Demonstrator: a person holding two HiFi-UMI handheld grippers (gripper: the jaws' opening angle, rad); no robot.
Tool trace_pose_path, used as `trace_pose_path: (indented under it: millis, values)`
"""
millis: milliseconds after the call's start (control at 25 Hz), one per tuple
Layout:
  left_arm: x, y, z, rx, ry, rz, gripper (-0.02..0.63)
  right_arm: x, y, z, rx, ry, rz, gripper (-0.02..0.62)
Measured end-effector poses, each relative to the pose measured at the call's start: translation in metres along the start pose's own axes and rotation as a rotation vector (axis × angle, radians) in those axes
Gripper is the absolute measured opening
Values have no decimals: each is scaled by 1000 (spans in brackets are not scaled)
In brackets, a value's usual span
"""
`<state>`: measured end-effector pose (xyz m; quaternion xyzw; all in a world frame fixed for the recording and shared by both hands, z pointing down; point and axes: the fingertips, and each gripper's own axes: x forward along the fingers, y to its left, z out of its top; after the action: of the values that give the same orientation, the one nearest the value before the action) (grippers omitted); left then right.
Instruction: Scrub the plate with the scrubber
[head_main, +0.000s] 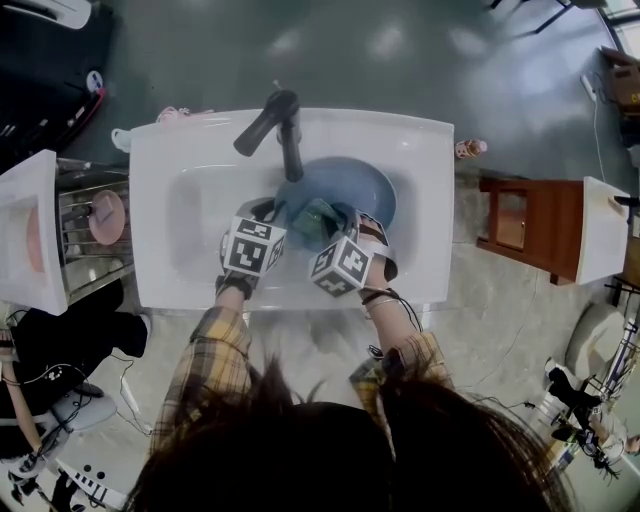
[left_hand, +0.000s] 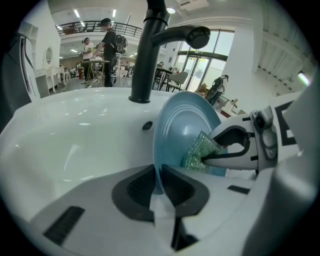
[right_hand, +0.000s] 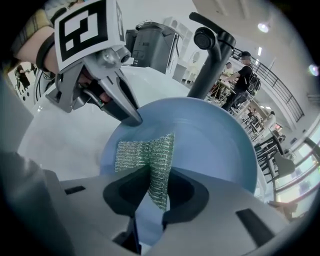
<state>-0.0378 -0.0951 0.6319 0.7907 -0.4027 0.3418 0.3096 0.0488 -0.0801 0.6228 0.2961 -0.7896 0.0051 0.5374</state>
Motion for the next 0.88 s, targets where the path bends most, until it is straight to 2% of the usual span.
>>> trace_pose_path:
  millis: [200,440,560,760,880]
  values:
    - [0,0,-1,13,4,-2,34,0,7,-20,-13,40,29,103]
    - [1,-1,-1,55,28,-1,38,-6,-2,-36,-54,76,20,104]
    - [0,-3,-1,81,41,-7,43,-12,-13,-46,-66,88,-9,104]
    - [0,-4,0,79,38,-16,43,-24,-41,-62,-54,93,-93,104]
    - [1,-5,2,89,24,-20,44,-29,-59,-66,-85,101,-141,106]
